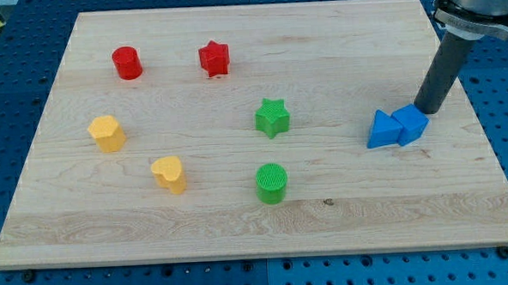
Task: Slightly push the blue cube towards bottom
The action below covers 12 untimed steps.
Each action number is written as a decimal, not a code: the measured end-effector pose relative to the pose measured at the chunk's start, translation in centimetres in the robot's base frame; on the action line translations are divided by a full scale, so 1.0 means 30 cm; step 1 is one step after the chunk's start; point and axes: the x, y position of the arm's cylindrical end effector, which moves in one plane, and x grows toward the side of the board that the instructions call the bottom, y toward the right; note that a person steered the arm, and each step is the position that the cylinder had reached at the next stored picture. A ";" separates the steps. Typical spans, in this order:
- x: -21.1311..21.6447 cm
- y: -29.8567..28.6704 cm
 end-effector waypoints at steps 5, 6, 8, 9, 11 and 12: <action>0.127 -0.040; 0.127 -0.042; 0.203 -0.010; 0.202 -0.010; 0.117 -0.001; 0.120 -0.047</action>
